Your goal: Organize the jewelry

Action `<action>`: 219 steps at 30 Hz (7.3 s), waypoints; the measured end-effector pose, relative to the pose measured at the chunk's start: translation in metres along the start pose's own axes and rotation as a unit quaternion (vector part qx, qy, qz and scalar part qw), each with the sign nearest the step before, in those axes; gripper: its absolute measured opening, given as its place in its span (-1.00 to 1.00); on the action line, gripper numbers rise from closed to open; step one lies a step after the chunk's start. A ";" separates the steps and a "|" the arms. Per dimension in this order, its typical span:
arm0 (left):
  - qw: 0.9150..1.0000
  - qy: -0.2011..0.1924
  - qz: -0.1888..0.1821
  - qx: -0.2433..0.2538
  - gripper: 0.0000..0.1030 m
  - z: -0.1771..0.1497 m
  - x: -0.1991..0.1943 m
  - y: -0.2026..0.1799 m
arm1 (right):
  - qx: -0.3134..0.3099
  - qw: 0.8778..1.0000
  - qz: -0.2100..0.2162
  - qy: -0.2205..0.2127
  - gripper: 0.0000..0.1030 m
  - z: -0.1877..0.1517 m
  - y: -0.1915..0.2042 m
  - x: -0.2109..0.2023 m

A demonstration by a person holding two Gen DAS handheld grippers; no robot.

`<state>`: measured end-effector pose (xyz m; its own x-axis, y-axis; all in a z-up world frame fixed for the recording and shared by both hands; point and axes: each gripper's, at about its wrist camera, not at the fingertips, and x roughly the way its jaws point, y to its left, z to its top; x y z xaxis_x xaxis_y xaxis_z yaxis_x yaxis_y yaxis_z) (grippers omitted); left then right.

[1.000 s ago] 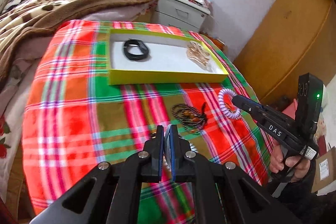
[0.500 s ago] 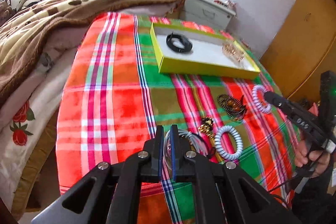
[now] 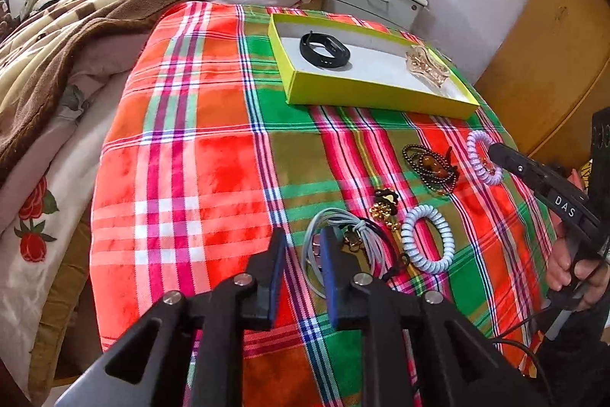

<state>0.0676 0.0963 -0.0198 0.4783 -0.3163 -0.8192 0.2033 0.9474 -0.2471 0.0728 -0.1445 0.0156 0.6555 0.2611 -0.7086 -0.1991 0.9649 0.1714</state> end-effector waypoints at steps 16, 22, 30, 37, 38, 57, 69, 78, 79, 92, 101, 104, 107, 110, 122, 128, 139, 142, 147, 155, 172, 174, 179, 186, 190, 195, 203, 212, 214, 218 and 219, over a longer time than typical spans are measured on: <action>1.000 0.001 -0.027 0.006 -1.00 0.005 0.001 -0.005 | 0.008 1.000 -0.001 -0.001 -0.80 0.000 -0.005 0.001; 0.998 -0.037 -0.051 0.005 -1.00 0.009 -0.024 -0.010 | 0.012 1.000 -0.001 -0.003 -0.80 0.001 -0.007 0.000; 0.998 -0.011 -0.039 0.051 -0.96 0.004 -0.016 -0.033 | 0.017 1.000 0.003 -0.002 -0.80 -0.002 -0.009 -0.001; 0.996 0.012 -0.010 0.087 -0.46 -0.005 -0.004 -0.057 | 0.023 1.000 0.007 -0.002 -0.80 -0.003 -0.014 0.000; 0.996 0.015 -0.008 0.086 -0.46 -0.004 -0.001 -0.059 | 0.024 1.000 0.008 -0.002 -0.80 -0.003 -0.015 0.000; 0.998 0.004 0.029 0.060 -0.92 0.002 -0.002 -0.054 | 0.031 0.999 0.007 -0.013 -0.80 0.002 -0.020 -0.008; 0.997 -0.067 0.011 0.046 -0.92 0.050 -0.037 -0.046 | 0.020 0.999 0.000 -0.034 -0.80 0.041 -0.016 -0.012; 0.996 -0.081 0.001 0.044 -0.92 0.103 -0.017 -0.040 | 0.005 0.999 -0.008 -0.034 -0.80 0.091 -0.014 0.019; 0.996 -0.080 -0.002 0.044 -0.92 0.108 -0.013 -0.040 | 0.003 0.999 -0.009 -0.031 -0.80 0.096 -0.013 0.026; 0.998 -0.050 0.002 0.047 -0.92 0.141 0.048 -0.047 | 0.002 0.999 -0.029 0.036 -0.80 0.135 -0.017 0.120; 0.999 -0.018 0.011 0.042 -0.92 0.140 0.077 -0.043 | -0.004 0.997 -0.040 0.065 -0.80 0.143 -0.018 0.152; 0.999 -0.013 0.016 0.042 -0.92 0.138 0.081 -0.041 | -0.005 0.997 -0.042 0.071 -0.80 0.145 -0.017 0.158; 0.998 -0.008 0.032 0.044 -0.92 0.137 0.084 -0.043 | -0.010 0.996 -0.047 0.076 -0.80 0.144 -0.017 0.163; 0.999 -0.007 0.025 0.045 -0.92 0.135 0.086 -0.045 | -0.010 0.996 -0.047 0.077 -0.80 0.145 -0.016 0.164; 0.999 0.010 0.023 0.029 -0.90 0.136 0.096 -0.040 | -0.011 0.995 -0.054 0.080 -0.80 0.145 -0.016 0.169; 0.999 0.014 0.024 0.025 -0.80 0.136 0.098 -0.040 | -0.013 0.995 -0.055 0.082 -0.79 0.146 -0.015 0.170; 1.000 0.013 0.023 0.017 -0.45 0.136 0.095 -0.037 | -0.004 0.996 -0.039 0.076 -0.47 0.146 -0.014 0.163; 1.000 0.010 0.014 0.012 -0.42 0.136 0.091 -0.037 | -0.002 0.997 -0.032 0.069 -0.47 0.146 -0.014 0.156; 1.000 -0.011 0.009 0.018 -0.31 0.131 0.067 -0.039 | -0.004 0.999 -0.023 0.048 -0.46 0.142 -0.011 0.131; 0.999 -0.034 0.015 0.011 -0.29 0.107 0.026 -0.026 | -0.008 1.000 -0.012 0.021 -0.46 0.122 -0.006 0.083; 1.000 -0.015 0.021 -0.015 -0.29 0.026 -0.003 -0.004 | -0.046 0.998 0.029 0.033 -0.46 0.028 0.032 0.020; 1.000 -0.005 0.018 -0.012 -0.29 0.019 0.002 -0.006 | -0.047 0.997 0.036 0.038 -0.46 0.016 0.036 0.018; 1.000 0.006 0.025 -0.004 -0.29 0.006 0.009 -0.012 | -0.042 0.996 0.045 0.062 -0.46 -0.008 0.041 0.018; 0.999 0.003 0.045 0.019 -0.29 -0.002 0.012 -0.021 | -0.049 0.994 0.054 0.078 -0.47 -0.022 0.055 0.023; 0.998 -0.003 0.056 0.032 -0.29 -0.005 0.013 -0.024 | -0.050 0.994 0.050 0.087 -0.47 -0.027 0.058 0.029; 0.995 -0.012 0.082 0.053 -0.29 -0.006 0.015 -0.029 | -0.053 0.994 0.043 0.088 -0.47 -0.028 0.062 0.033; 0.992 -0.023 0.099 0.069 -0.50 -0.008 0.015 -0.031 | -0.077 0.993 0.011 0.085 -0.47 -0.032 0.071 0.036; 0.993 -0.027 0.098 0.057 -0.68 -0.007 0.015 -0.029 | -0.080 0.994 0.001 0.079 -0.80 -0.033 0.067 0.035; 0.994 -0.027 0.096 0.054 -0.68 -0.007 0.014 -0.029 | -0.077 0.994 0.005 0.078 -0.80 -0.033 0.066 0.034; 0.994 -0.034 0.092 0.045 -0.68 -0.007 0.010 -0.025 | -0.068 0.995 0.012 0.068 -0.81 -0.030 0.062 0.028; 0.994 -0.036 0.093 0.043 -0.68 -0.007 0.008 -0.024 | -0.067 0.996 0.014 0.064 -0.81 -0.029 0.062 0.026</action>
<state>0.0608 0.0712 -0.0240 0.5736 -0.1417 -0.8068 0.1758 0.9833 -0.0478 0.0565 -0.0790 -0.0124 0.5513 0.2732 -0.7883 -0.3167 0.9427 0.1053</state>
